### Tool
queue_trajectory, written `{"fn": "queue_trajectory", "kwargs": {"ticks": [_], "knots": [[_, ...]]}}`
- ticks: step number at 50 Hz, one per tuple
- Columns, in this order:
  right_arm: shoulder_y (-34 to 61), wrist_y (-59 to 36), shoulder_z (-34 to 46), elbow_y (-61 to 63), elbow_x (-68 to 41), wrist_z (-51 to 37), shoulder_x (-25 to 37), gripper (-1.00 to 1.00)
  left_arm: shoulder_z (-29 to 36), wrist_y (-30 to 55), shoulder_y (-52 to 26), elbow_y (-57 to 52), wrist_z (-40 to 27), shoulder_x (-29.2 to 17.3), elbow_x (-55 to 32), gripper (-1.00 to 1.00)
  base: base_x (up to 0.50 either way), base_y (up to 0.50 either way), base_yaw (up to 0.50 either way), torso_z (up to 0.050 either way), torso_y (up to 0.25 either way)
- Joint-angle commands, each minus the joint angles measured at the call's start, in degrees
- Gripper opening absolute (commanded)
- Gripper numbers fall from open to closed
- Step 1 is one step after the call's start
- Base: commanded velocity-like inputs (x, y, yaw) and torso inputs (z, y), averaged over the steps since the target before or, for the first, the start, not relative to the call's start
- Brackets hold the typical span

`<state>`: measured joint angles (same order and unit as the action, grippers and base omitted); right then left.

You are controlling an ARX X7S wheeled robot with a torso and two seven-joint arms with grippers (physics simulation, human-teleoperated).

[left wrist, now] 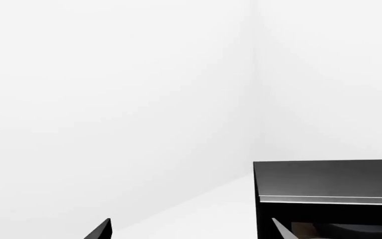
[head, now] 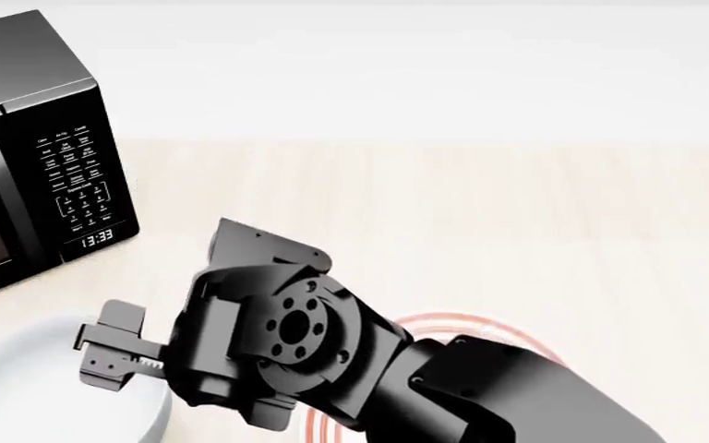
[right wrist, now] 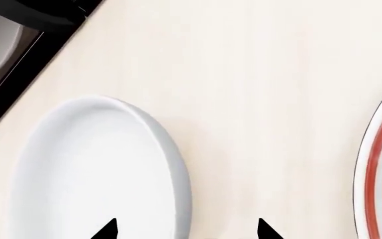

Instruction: Put the white bowl to the right of the plate.

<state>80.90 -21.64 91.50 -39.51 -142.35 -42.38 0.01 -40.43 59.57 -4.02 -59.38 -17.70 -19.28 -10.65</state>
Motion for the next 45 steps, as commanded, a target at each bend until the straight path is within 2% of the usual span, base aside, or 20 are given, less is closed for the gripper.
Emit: {"fn": "queue_trajectory", "kwargs": {"ticks": [1,45], "knots": [[-0.6,-1.2,0.0,-0.9,-0.4,4.6,0.0,1.00,-0.1,-0.3,0.5,0.0,-1.0,-0.4,-1.2,1.00,0.00,0.00,0.00,0.000,0.000],[-3.8,-1.1,0.1,-0.3,3.9,10.7,0.0,1.00,-1.9,-2.4,4.3,-0.2,-8.4,-3.9,-10.8,1.00,0.00,0.00,0.00,0.000,0.000]]}}
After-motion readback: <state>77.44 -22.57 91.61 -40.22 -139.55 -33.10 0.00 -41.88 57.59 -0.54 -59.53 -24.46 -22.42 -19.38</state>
